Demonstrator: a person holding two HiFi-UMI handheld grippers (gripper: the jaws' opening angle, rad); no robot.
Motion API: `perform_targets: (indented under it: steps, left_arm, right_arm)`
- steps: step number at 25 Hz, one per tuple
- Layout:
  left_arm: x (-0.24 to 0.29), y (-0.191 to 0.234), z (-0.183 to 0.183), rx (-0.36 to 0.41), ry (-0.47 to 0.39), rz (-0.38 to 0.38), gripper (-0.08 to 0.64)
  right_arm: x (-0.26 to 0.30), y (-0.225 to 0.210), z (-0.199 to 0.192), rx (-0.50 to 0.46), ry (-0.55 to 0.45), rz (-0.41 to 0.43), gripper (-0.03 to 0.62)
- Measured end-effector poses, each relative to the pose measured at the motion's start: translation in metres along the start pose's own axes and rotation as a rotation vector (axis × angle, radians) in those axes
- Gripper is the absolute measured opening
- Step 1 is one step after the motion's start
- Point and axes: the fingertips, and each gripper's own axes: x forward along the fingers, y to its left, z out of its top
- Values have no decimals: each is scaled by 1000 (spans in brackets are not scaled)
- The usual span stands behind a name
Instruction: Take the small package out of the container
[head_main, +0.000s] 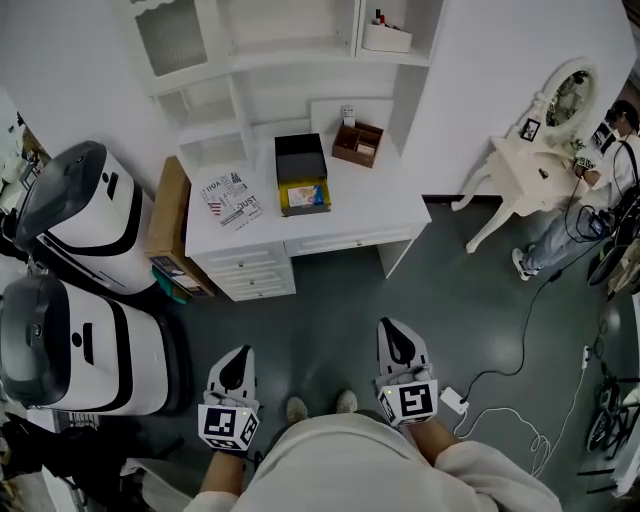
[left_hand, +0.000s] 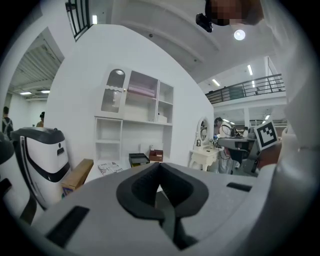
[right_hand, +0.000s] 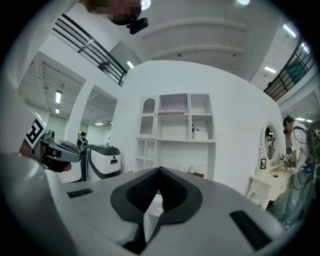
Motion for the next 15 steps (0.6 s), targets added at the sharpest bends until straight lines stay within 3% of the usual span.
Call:
perform_targets:
  steps: [8,9,10,11,13,15]
  left_arm:
    - [9,-8,-2,-1,9,20,8]
    - [11,-9,-1,-2,11,22,8]
    - [13,-10,-1,-3,13,25,8]
    - [15,-11,0,-4,15,26,8]
    - [20,-15,1,-4,19,27,8]
    - [23,-18,0,-4,23,26,8]
  right_arm:
    - [5,-4,1,19,-32,75,39]
    - [7,-5,1,28,-34,88,72]
    - [9,-6,1,41,-36,102,147]
    - [11,-8,3,53,-41,115,302]
    - [13,-12,7,51,-64,126,389]
    - [12,-15,11,21,-89,129,425]
